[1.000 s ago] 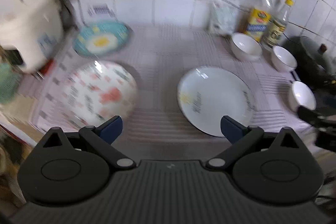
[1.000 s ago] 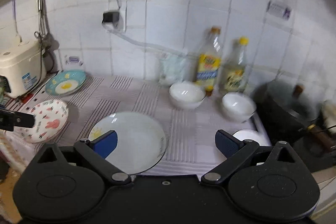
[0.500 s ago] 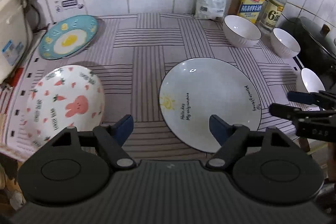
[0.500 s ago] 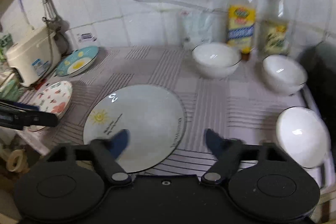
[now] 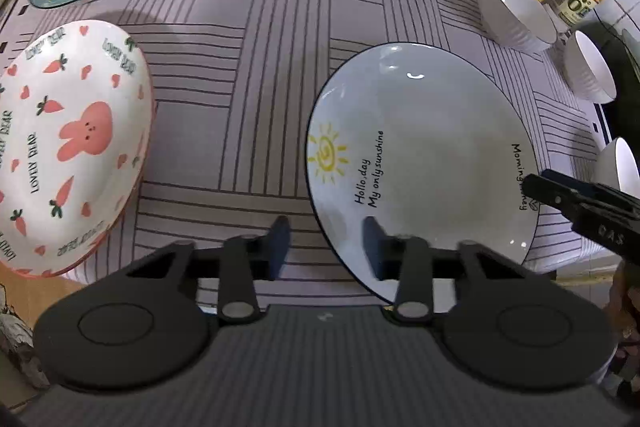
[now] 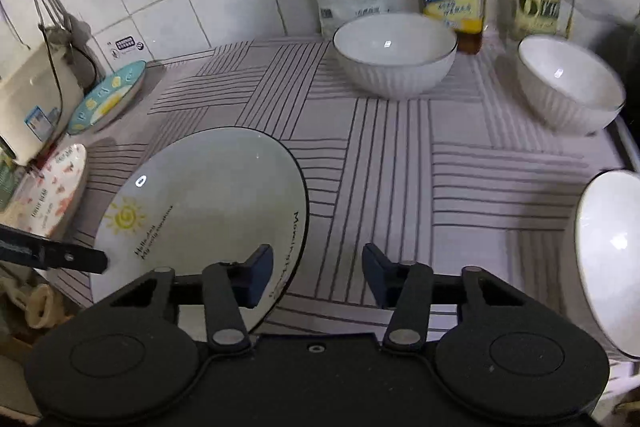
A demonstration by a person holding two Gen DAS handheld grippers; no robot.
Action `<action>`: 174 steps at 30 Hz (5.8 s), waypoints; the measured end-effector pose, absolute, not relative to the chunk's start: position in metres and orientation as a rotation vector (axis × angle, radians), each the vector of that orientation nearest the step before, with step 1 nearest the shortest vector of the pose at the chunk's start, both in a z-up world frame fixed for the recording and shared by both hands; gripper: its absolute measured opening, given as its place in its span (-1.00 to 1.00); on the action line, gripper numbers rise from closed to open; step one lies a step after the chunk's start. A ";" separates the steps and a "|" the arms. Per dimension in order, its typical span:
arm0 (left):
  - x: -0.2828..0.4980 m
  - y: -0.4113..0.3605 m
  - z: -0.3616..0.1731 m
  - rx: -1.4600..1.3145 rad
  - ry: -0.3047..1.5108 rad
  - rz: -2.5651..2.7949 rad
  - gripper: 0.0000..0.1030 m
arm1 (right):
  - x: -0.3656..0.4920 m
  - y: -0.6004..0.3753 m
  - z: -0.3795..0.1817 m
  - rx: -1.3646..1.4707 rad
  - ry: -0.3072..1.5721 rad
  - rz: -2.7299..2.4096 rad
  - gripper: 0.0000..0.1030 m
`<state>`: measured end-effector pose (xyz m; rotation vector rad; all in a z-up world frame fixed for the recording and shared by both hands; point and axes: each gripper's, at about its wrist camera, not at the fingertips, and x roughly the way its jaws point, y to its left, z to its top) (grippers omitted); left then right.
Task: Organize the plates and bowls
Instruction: 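Move the right gripper to the white sun plate rim and grasp it, then carry the white sun plate toward the wall beside the salt bag and release, then move the right gripper to the rim of the pink bunny plate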
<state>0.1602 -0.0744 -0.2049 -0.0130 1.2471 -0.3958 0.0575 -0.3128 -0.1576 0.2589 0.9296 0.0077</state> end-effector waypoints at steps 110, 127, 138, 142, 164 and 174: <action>0.279 -0.084 -0.127 0.037 1.037 -0.199 -0.03 | 0.209 -0.270 -0.092 0.169 0.623 0.034 0.32; 0.218 -0.038 -0.097 0.086 1.010 -0.228 0.26 | 0.139 -0.225 -0.066 0.118 0.612 0.050 0.39; 0.183 0.018 -0.095 0.115 0.939 -0.187 0.69 | 0.107 -0.188 -0.062 0.128 0.609 0.009 0.92; 0.177 0.038 -0.101 0.109 0.950 -0.194 0.80 | 0.099 -0.169 -0.064 0.090 0.609 0.012 0.93; 0.175 0.135 -0.169 0.130 0.962 -0.169 0.85 | 0.112 -0.086 -0.143 0.162 0.594 0.207 0.93; 0.206 0.160 -0.201 0.111 1.036 -0.150 0.78 | 0.144 -0.068 -0.186 0.276 0.788 0.245 0.77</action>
